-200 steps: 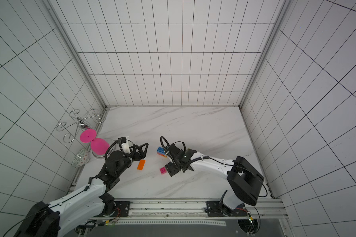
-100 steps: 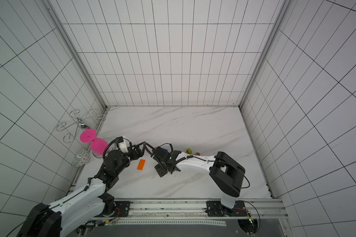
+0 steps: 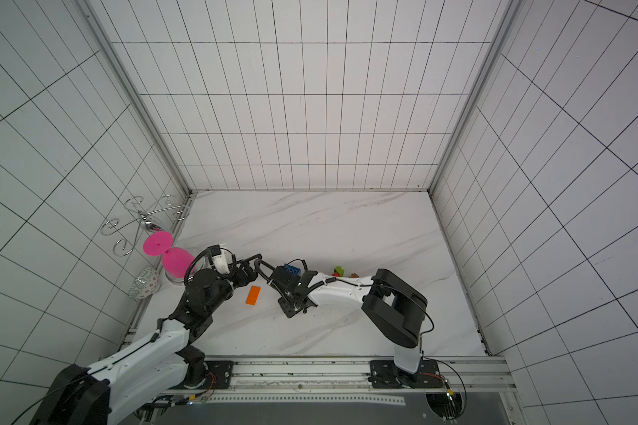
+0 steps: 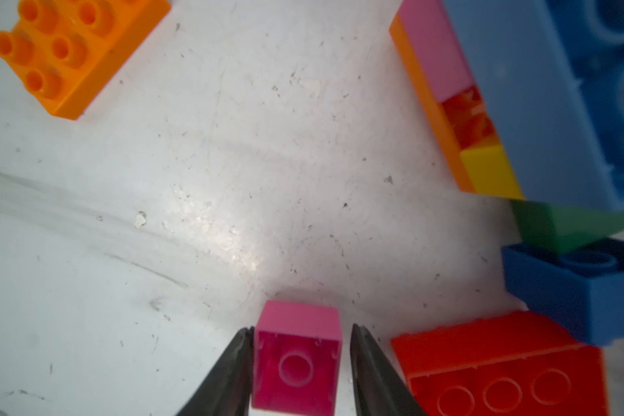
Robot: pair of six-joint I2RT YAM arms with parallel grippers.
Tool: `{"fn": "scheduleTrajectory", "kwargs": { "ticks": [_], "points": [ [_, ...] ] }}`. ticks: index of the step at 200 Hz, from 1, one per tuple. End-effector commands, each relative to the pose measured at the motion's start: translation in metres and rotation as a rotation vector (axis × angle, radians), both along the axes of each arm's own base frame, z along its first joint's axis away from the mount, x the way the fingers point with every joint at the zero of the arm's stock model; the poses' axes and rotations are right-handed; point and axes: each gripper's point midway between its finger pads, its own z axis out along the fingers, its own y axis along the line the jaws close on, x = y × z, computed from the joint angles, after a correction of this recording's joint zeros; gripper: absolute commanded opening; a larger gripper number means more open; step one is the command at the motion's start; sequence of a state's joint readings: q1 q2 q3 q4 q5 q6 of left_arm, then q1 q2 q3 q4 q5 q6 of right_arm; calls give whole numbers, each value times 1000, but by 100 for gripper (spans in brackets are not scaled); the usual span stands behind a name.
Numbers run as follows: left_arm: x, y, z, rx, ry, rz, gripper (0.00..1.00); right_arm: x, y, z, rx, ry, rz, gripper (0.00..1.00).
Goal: Assemble the letter p with lego
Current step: Pick up the lego brick from the center of the board.
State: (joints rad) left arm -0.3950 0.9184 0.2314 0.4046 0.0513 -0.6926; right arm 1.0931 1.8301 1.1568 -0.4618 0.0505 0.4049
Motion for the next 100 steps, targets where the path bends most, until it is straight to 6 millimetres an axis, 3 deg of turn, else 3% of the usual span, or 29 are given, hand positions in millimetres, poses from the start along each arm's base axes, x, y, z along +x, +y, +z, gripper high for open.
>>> {"fn": "scheduleTrajectory", "kwargs": {
  "ticks": [1, 13, 47, 76, 100],
  "points": [
    [-1, 2, 4, -17, -17, 6, 98, 3, 3, 4, -10, -12, -18, 46],
    [-1, 2, 5, -20, -20, 5, 98, 2, 3, 4, -10, -10, -18, 45],
    [-2, 2, 5, -19, -22, 5, 98, 2, 1, 9, -9, -21, -19, 22],
    [-3, 2, 9, -22, -34, 3, 98, 7, -5, 26, 8, -73, -14, 13],
    [-4, 2, 11, -25, -45, -5, 98, 14, -9, 48, 47, -111, -8, 12]
  ]
}}
